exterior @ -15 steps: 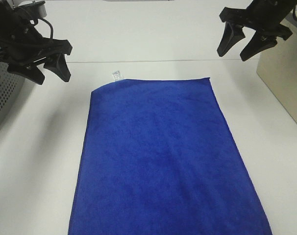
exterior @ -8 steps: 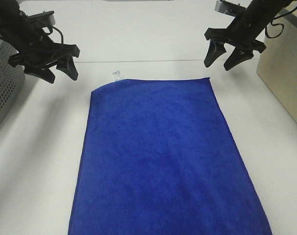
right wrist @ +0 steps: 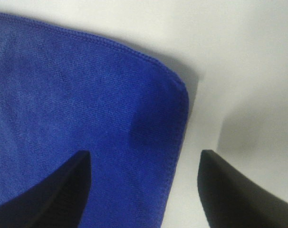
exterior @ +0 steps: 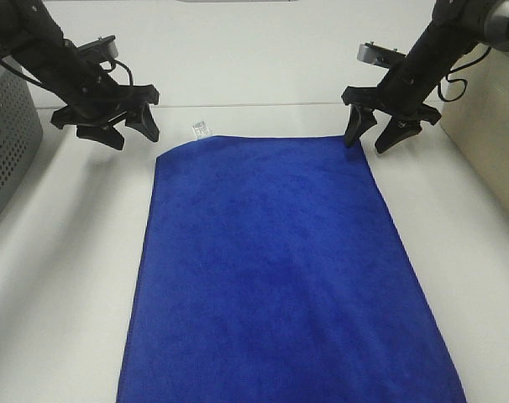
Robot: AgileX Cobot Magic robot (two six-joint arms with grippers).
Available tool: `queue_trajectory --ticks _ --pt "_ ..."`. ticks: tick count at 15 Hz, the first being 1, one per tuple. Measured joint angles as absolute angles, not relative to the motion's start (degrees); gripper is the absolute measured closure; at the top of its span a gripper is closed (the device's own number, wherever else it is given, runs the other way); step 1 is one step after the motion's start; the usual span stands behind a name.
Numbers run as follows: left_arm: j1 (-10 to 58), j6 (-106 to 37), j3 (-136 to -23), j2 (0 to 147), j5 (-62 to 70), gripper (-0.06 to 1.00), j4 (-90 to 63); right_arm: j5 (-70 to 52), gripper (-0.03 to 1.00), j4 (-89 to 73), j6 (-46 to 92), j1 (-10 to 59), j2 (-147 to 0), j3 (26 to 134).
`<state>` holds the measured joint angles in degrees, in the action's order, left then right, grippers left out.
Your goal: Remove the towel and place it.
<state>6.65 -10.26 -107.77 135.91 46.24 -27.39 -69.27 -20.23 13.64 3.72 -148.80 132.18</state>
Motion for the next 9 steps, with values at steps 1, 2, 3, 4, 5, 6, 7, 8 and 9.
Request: queue_trajectory --ticks 1,2,3,4,5,6,7,8,9 --pt "6.6 -10.9 -107.8 136.4 46.1 0.33 -28.0 -69.2 0.32 -20.2 13.9 3.7 -149.5 132.3" --pt "6.6 -11.6 -107.8 136.9 45.8 0.33 -28.6 -68.8 0.32 -20.2 13.9 3.7 -150.1 132.4" --pt "6.6 -12.4 -107.8 137.5 45.1 0.33 -29.2 -68.0 0.33 -20.3 13.9 3.7 -150.6 132.4" --pt "6.6 -13.1 -107.8 137.8 44.5 0.33 -29.8 -66.8 0.33 -20.3 13.9 3.7 -150.6 132.4" --pt "6.6 -13.3 -107.8 138.0 44.0 0.33 -30.4 -65.9 0.33 -20.2 13.9 3.7 -150.6 132.4" --pt "6.6 -13.5 -107.8 138.3 43.5 0.33 -30.5 -65.4 0.33 -20.1 13.9 3.7 -150.6 132.5" --pt "6.6 -13.6 -107.8 138.7 43.4 0.33 -30.7 -65.2 0.33 -19.7 13.9 3.7 -150.6 132.5" --pt "6.6 -13.6 -107.9 139.0 43.4 0.33 -30.7 -65.2 0.33 -19.5 13.9 3.7 -150.6 132.5" --pt "6.6 -13.6 -107.9 139.3 43.4 0.33 -30.9 -65.2 0.33 -19.3 13.9 3.7 -150.6 132.5"
